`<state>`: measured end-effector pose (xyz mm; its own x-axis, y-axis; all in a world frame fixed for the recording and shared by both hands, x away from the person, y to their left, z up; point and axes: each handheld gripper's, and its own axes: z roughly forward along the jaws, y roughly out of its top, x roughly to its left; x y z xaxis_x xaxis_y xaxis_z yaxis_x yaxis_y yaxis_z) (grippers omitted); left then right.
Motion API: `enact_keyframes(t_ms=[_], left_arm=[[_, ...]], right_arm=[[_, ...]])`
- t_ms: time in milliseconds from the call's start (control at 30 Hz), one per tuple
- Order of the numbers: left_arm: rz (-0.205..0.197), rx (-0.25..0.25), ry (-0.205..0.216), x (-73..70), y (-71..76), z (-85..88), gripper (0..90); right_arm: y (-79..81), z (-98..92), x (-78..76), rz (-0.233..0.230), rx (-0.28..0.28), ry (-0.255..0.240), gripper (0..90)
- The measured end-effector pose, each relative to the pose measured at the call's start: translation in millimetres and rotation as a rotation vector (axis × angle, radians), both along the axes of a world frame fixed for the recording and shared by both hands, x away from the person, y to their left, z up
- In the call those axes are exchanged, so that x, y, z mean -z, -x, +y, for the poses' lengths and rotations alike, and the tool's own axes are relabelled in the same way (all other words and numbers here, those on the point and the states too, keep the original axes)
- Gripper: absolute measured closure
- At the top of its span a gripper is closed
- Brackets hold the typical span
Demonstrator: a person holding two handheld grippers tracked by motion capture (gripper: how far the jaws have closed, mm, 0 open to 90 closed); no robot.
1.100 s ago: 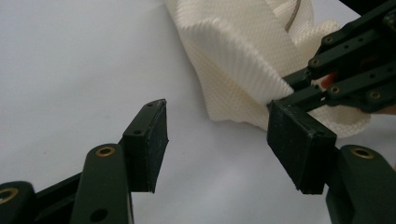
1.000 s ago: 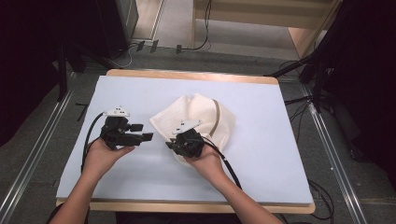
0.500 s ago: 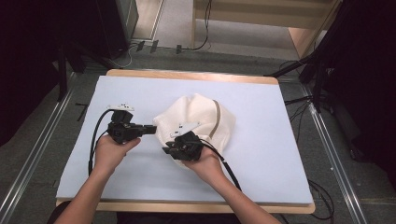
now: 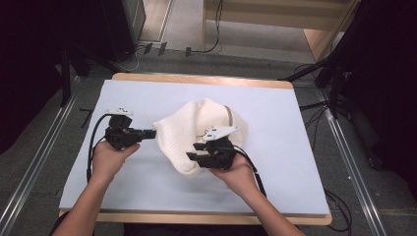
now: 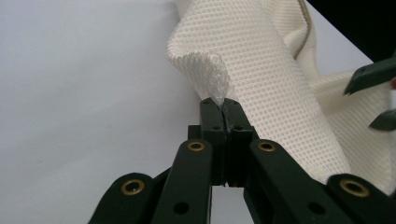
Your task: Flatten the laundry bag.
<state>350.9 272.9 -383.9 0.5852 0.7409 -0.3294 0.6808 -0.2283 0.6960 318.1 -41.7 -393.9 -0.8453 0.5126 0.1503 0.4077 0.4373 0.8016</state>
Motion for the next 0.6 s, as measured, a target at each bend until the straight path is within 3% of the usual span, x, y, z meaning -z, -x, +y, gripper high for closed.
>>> enact_keyframes(t_ms=[267,467,600], left_arm=[[-0.015,-0.051,0.011,-2.6,2.8,25.3,90.0],[-0.021,-0.078,0.004,-3.0,6.2,39.4,90.0],[-0.021,-0.098,-0.003,-1.9,6.7,47.8,90.0]], right_arm=[[-7.4,-58.4,-3.7,-0.015,0.135,0.001,60.1],[-19.4,-97.3,6.7,-0.009,0.249,0.028,59.2],[-27.7,-111.5,12.6,0.005,0.296,0.03,56.0]])
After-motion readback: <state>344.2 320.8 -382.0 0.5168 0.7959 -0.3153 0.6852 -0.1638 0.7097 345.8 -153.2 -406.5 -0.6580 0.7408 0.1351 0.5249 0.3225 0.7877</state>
